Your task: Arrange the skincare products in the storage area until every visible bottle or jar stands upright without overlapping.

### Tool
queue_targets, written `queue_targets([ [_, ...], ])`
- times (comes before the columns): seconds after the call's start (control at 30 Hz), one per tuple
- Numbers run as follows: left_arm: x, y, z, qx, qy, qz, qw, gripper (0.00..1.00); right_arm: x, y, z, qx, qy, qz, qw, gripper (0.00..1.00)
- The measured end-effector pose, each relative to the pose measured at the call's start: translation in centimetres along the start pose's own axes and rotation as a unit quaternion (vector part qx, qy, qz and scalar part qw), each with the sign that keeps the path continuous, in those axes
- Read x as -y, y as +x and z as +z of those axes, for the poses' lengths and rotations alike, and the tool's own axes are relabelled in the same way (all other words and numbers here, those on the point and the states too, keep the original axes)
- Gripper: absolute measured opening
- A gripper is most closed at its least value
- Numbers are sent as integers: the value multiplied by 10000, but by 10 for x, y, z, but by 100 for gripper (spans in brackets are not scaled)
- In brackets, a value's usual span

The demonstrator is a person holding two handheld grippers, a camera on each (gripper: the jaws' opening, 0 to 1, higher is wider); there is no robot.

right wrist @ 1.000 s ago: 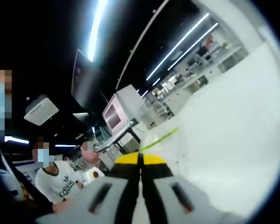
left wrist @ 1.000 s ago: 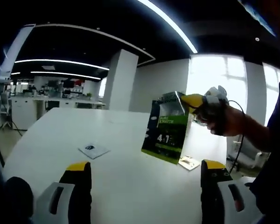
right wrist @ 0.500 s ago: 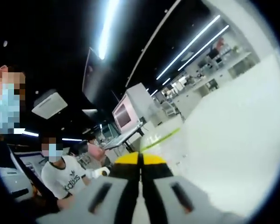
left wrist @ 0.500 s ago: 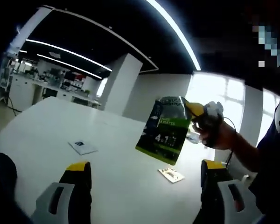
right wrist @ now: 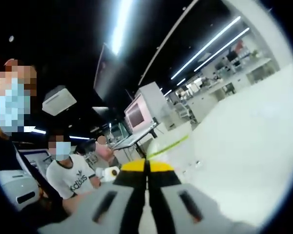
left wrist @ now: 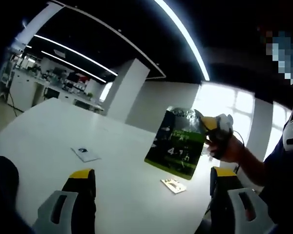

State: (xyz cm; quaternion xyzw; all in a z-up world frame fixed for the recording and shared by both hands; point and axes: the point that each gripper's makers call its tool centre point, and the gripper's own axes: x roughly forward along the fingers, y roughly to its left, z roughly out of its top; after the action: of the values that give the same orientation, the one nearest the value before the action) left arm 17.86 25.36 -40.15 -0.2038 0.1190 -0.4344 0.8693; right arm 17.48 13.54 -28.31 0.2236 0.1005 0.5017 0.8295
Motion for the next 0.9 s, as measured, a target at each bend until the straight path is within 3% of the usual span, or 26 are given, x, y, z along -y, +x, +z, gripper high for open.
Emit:
queue_targets([
  [0.2, 2, 4, -5, -122, 107, -64, 9998, 99, -4, -6, 7, -95, -131, 128, 9998, 0],
  [0.37, 16, 8, -7, -162, 104, -380, 9991, 100, -11, -12, 17, -114, -383, 332, 9986, 0],
  [0.63, 18, 12, -15, -378, 234, -408, 9982, 100, -13, -20, 17, -301, -616, 358, 9970, 0],
  [0.9, 19, 15, -16, -408, 314, -457, 9976, 100, -13, -28, 16, -451, -788, 353, 9952, 0],
])
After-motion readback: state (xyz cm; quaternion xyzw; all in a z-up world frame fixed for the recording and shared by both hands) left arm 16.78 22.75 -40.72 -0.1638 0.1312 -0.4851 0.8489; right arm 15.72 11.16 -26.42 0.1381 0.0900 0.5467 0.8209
